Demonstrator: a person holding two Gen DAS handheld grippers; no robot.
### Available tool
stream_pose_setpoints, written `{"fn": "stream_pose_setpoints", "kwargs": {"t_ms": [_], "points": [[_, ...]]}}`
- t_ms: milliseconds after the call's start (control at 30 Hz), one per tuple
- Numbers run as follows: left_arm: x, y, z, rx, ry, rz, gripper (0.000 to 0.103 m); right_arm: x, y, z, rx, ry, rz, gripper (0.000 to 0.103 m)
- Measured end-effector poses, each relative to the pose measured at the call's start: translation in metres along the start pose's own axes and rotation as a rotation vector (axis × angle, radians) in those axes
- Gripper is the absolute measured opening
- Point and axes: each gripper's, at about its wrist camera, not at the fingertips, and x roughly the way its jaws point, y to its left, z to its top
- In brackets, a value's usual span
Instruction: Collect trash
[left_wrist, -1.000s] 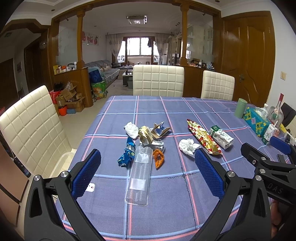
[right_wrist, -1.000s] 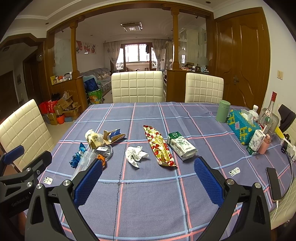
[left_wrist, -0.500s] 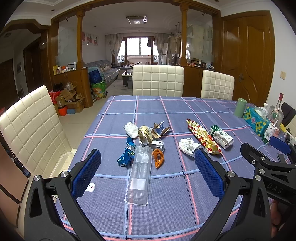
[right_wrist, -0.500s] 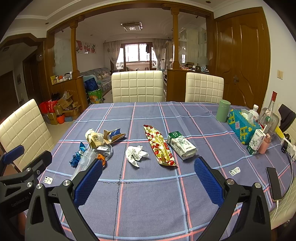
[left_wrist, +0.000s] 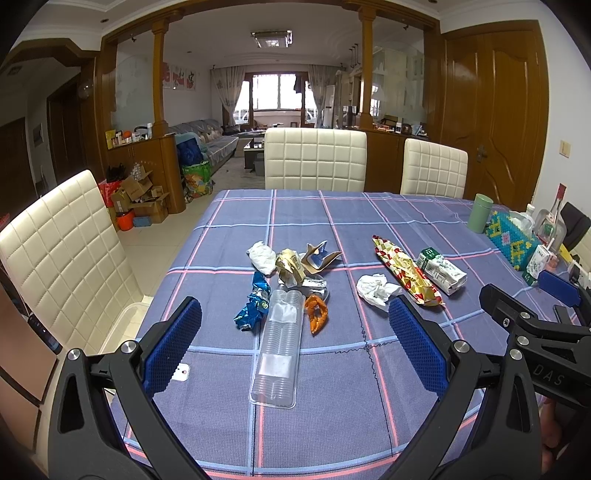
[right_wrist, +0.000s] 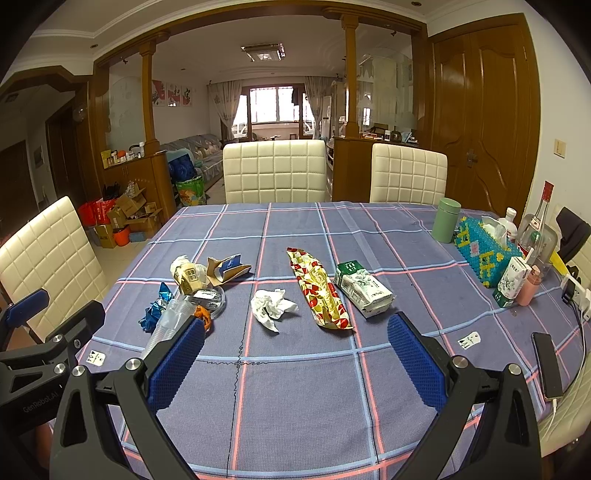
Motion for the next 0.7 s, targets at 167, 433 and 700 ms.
{"fn": "stream_pose_setpoints", "kwargs": {"t_ms": [167,433,700], "points": [[0.0004,-0.0018,0.0034,-0.001,0.001,0.001,0.1,0.0002,0.0,0.0004,0.0,0.0,0.0,0.097],[0.0001,-0.0021,0.002,0.0,0.002,0.003,0.1,0.0009,-0.0006,-0.0036,0.0,0.001,0.0,0.097],[0.0007,-0.0028,0.0033,0.0,0.003,0.002,0.1,0.0014,-0.0001,-0.0047,0.0,0.004,0.001,0.097]]}}
